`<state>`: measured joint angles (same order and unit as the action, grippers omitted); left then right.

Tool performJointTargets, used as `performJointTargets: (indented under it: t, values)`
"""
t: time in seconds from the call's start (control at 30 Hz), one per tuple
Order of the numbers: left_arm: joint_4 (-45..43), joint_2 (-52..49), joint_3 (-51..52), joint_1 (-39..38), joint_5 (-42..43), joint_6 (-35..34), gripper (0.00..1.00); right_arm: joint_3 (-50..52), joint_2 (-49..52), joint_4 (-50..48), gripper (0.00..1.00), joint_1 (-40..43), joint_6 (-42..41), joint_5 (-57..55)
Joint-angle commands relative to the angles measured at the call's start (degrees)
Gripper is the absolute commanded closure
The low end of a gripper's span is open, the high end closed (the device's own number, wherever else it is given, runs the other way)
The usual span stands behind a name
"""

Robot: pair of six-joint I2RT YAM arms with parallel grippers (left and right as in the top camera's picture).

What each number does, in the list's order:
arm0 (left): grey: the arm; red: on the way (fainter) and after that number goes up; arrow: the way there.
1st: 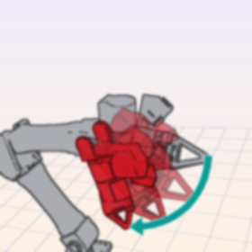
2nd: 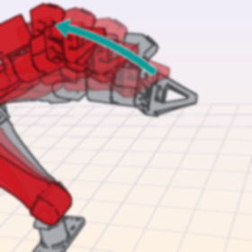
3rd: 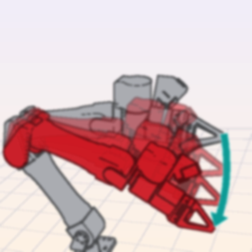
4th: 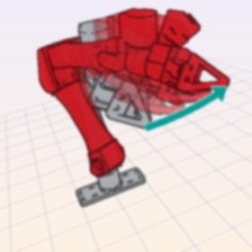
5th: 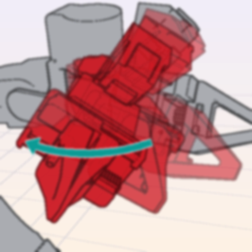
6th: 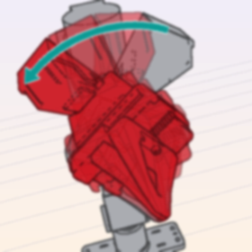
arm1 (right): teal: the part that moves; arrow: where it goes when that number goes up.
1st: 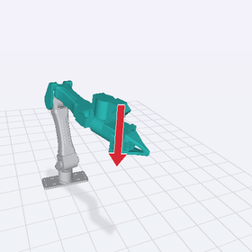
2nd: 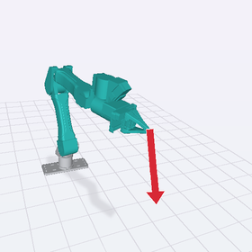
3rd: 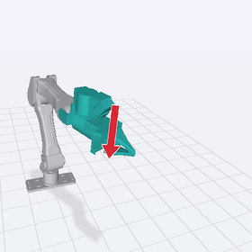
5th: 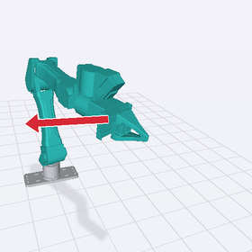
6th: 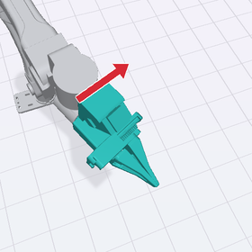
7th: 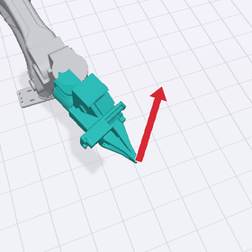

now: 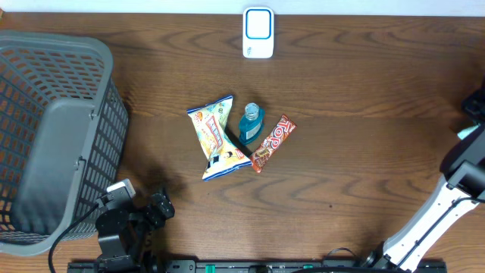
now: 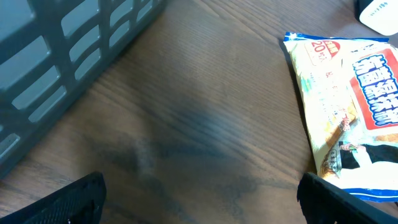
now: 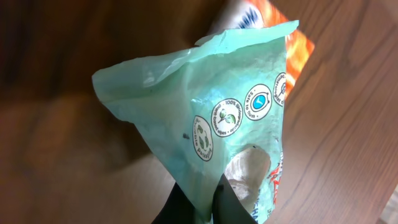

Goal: Scan the item barcode
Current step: 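Carry the wipes pack to the right edge and release it, then bring the right gripper back toward the blue mouthwash bottle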

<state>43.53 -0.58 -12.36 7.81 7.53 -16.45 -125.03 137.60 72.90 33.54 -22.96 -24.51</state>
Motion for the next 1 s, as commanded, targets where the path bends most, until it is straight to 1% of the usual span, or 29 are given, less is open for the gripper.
performJointTargets:
  t: [0.0,0.03,0.1,0.17,0.23,0.27,0.37,0.4,0.53,0.67,0.77,0.8,0.93,0.97]
  values:
    - [0.17,0.35,-0.50,0.11,-0.33,0.48,0.02,0.90,-1.84,-0.17,0.99,1.42,0.72,4.11]
    - [0.17,0.35,-0.48,0.11,-0.33,0.48,0.02,0.87,-1.84,-0.24,0.99,1.75,0.74,5.11]
    - [0.17,0.35,-0.48,0.11,-0.33,0.48,0.02,0.61,-1.90,-0.04,0.94,2.12,0.79,7.06]
    - [0.17,0.35,-0.50,0.11,-0.33,0.48,0.02,0.26,-2.01,0.39,0.77,2.27,0.83,10.58]
    - [0.17,0.35,-0.50,0.11,-0.33,0.48,0.02,-0.20,-2.29,0.59,0.52,2.05,1.95,14.29]
    - [0.17,0.35,-0.50,0.11,-0.33,0.48,0.02,-0.61,-2.60,0.87,0.41,1.75,2.27,15.54]
    - [0.17,0.35,-0.48,0.11,-0.33,0.48,0.02,-0.96,-4.42,1.27,0.27,0.33,2.21,15.87]
    - [0.17,0.35,-0.50,0.11,-0.33,0.48,0.02,-0.96,-5.20,1.27,0.24,-0.17,2.10,15.87]
    - [0.17,0.35,-0.50,0.11,-0.33,0.48,0.02,-0.96,-9.49,1.70,0.21,-2.91,-1.07,16.81]
    - [0.17,0.35,-0.48,0.11,-0.33,0.48,0.02,-0.96,-13.90,3.76,0.20,-6.56,-5.53,21.73]
    - [0.17,0.35,-0.48,0.11,-0.33,0.48,0.02,-0.96,-15.78,5.79,0.11,-10.14,-9.51,28.83]
    - [0.17,0.35,-0.48,0.11,-0.33,0.48,0.02,-0.96,-15.89,6.43,0.01,-11.28,-10.10,31.54]
    - [0.17,0.35,-0.50,0.11,-0.33,0.48,0.02,-0.17,-15.58,8.46,0.01,-16.94,-10.23,44.81]
    - [0.17,0.35,-0.50,0.11,-0.35,0.48,0.02,0.87,-15.58,8.46,0.01,-19.65,-10.23,47.74]
